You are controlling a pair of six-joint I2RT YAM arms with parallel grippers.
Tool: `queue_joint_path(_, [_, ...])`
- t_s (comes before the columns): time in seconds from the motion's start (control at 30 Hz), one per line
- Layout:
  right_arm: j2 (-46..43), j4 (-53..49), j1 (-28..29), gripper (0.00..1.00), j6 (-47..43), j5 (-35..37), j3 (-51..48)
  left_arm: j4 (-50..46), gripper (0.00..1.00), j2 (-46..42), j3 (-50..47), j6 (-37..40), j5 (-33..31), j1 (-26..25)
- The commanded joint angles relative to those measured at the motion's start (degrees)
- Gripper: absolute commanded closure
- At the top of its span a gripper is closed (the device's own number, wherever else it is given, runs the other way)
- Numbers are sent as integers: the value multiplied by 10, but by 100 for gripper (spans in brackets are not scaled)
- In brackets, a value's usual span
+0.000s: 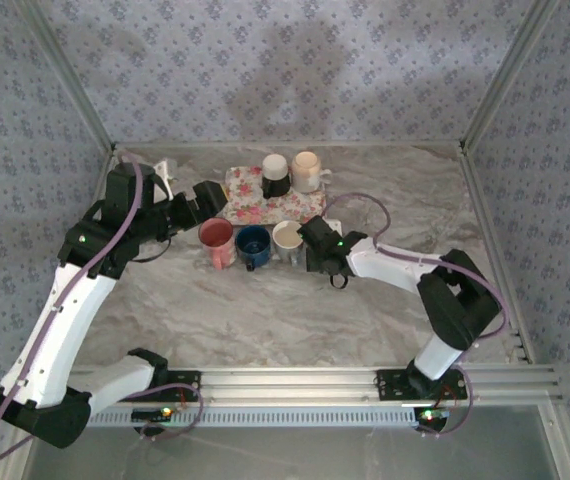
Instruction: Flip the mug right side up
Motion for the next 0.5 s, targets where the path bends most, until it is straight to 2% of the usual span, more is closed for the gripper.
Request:
queue_joint_path(0.0, [-52, -28, 3, 35, -1, 8, 5, -7, 0, -4, 8, 14, -5, 3])
queue_joint_path(0.1, [-94, -45, 3, 27, -39, -7, 4, -18, 0, 4, 4, 21, -20, 3])
queue_joint_path(0.3, [-198, -97, -6, 20, -88, -60, 5, -56, 0, 59, 19, 32, -63, -2])
queue_joint_path(0.37, [-227, -118, -13, 20, -105, -83, 7, -56, 0, 107, 37, 43, -85, -33])
queue_joint_path(0.47, [-263, -144, -27, 20, -117, -118, 14, -77, 1, 215, 119, 108, -131, -92])
